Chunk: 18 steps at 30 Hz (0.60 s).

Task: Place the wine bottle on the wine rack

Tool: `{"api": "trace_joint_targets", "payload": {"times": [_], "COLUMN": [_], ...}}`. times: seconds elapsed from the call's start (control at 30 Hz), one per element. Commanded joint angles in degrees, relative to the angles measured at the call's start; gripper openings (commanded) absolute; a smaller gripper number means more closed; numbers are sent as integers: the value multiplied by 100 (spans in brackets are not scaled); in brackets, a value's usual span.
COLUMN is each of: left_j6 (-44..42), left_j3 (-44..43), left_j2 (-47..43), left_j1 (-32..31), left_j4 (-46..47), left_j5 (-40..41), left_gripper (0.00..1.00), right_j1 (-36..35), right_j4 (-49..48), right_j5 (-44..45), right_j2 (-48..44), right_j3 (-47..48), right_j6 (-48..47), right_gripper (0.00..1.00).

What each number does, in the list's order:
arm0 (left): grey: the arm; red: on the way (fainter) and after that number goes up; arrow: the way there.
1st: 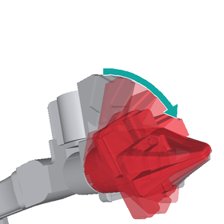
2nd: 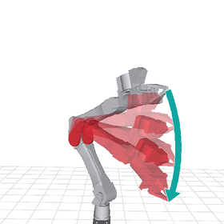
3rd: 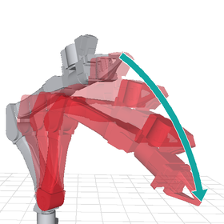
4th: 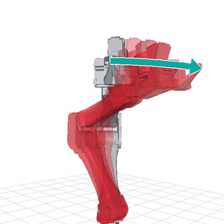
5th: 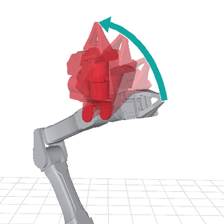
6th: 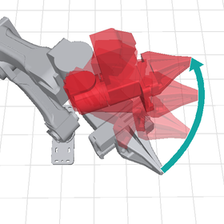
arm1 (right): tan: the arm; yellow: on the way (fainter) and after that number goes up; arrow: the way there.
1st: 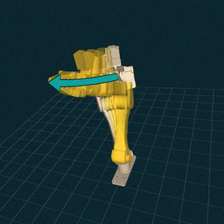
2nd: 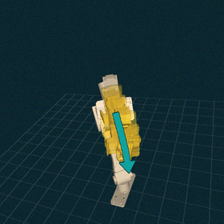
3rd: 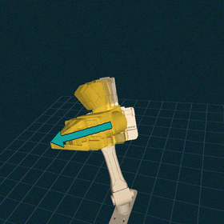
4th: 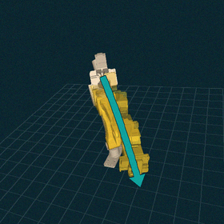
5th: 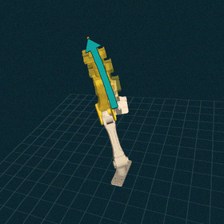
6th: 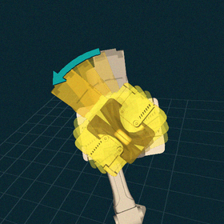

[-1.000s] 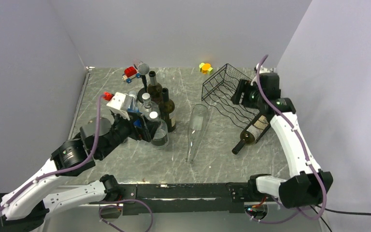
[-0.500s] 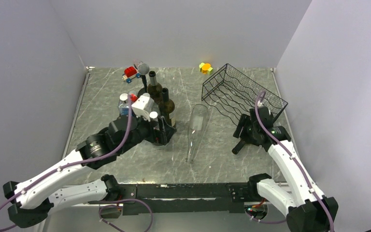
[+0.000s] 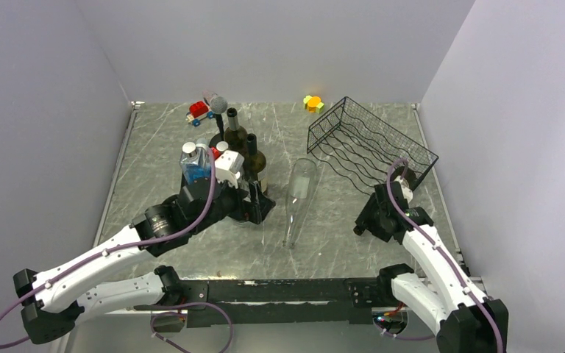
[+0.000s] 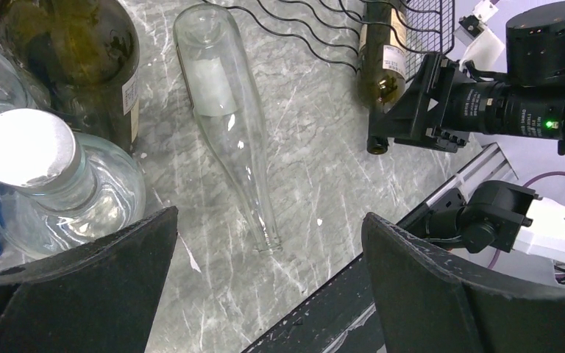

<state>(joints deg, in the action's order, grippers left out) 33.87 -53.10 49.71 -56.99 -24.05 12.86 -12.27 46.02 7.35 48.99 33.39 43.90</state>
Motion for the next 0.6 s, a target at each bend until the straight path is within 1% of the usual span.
{"api": "trace_joint_targets", "payload": {"times": [0.0,0.13,0.3,0.37,0.47,0.57], "left_j6": [105,154,155,156,138,129], "left_j3": [133,203,154,135,142,144], "left_j2": [56,188,321,351,318,273], "left_j1": [-16,-14,-14,-14,-14,-14], "left_j4": [378,475,451,416,412,379], "left_j5": [-125,-177,-196,-190,-180,-146], "left_gripper": [99,99,99,99,99,99], "right_j1": [-30,-30,-30,-30,-21,-21], "right_j4": [-738,-985,-1108,-1197,-1266,-1373], "right_j5": [159,393,672,760,952,1136], "right_j2": [58,155,302,342,468,585], "right_j3": [-279,-343,-230,-187,-77,7], "right_j6": [467,541,616,641,610,532], "right_gripper": [59,48,20,11,3,0]}}
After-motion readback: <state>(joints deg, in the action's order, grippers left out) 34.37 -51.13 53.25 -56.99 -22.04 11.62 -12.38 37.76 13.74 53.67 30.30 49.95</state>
